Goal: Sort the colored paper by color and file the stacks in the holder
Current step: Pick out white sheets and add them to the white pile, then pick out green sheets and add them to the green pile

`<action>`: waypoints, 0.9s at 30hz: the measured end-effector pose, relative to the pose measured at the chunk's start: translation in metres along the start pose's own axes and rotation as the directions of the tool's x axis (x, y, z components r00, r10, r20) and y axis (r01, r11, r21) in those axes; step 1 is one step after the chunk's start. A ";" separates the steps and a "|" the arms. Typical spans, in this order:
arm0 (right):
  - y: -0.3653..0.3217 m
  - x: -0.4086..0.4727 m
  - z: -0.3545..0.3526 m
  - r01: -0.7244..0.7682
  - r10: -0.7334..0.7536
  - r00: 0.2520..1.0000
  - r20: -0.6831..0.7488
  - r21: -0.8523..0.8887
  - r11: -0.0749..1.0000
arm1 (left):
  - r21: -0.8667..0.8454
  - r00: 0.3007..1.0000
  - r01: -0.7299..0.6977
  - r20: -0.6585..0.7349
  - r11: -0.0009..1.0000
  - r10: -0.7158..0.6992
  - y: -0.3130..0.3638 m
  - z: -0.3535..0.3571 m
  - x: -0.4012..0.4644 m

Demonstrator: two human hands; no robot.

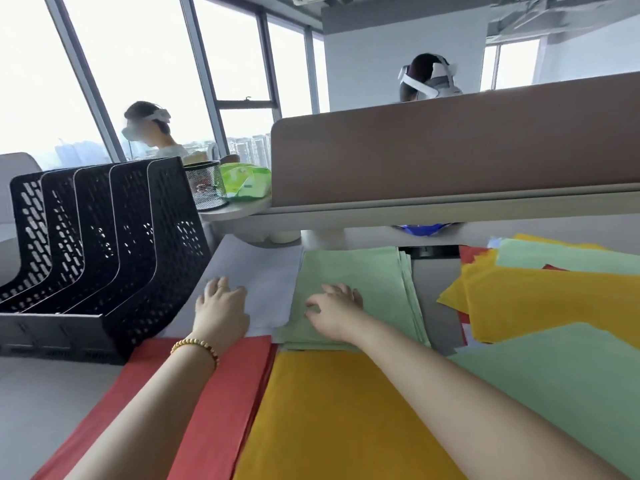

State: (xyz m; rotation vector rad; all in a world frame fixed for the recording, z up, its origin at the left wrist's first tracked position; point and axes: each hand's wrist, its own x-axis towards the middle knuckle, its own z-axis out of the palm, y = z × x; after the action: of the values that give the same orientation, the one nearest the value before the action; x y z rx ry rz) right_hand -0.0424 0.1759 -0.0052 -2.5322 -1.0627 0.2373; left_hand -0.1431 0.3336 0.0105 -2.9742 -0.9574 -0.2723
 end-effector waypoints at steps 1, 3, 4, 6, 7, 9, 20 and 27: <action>0.011 -0.009 -0.006 -0.012 0.013 0.999 -0.044 0.004 1.000 | -0.046 0.999 -0.036 -0.003 0.998 0.036 0.016 -0.003 -0.006; 0.035 -0.031 -0.019 -0.045 0.047 0.991 -0.127 0.017 0.999 | -0.129 0.993 -0.116 -0.009 0.985 0.116 0.052 -0.008 -0.018; 0.048 -0.044 -0.025 -0.065 0.069 0.984 -0.163 0.033 0.997 | -0.168 0.988 -0.154 -0.008 0.974 0.155 0.071 -0.010 -0.026; 0.075 -0.072 -0.036 -0.107 0.125 0.969 -0.214 0.092 0.990 | -0.245 0.972 -0.225 0.002 0.943 0.233 0.111 -0.012 -0.045; 0.087 -0.084 -0.041 -0.126 0.152 0.962 -0.227 0.126 0.984 | -0.280 0.963 -0.258 0.004 0.925 0.270 0.130 -0.014 -0.055; 0.114 -0.114 -0.050 -0.164 0.205 0.951 -0.233 0.184 0.969 | -0.334 0.935 -0.332 0.008 0.882 0.355 0.169 -0.017 -0.083; 0.226 -0.229 -0.104 -0.562 0.619 0.742 -0.256 0.265 0.783 | -0.518 0.906 -0.233 0.191 0.823 0.377 0.304 0.015 -0.154; 0.253 -0.248 -0.112 -0.480 0.666 0.736 -0.123 0.598 0.642 | -0.434 0.917 -0.314 0.091 0.845 0.388 0.313 0.037 -0.162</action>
State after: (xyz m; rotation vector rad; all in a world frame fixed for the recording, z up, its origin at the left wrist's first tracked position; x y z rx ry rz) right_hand -0.0189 -0.1948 -0.0048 -2.1856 0.0216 0.2191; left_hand -0.0851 -0.0126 -0.0375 -3.5332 -0.3638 -0.2301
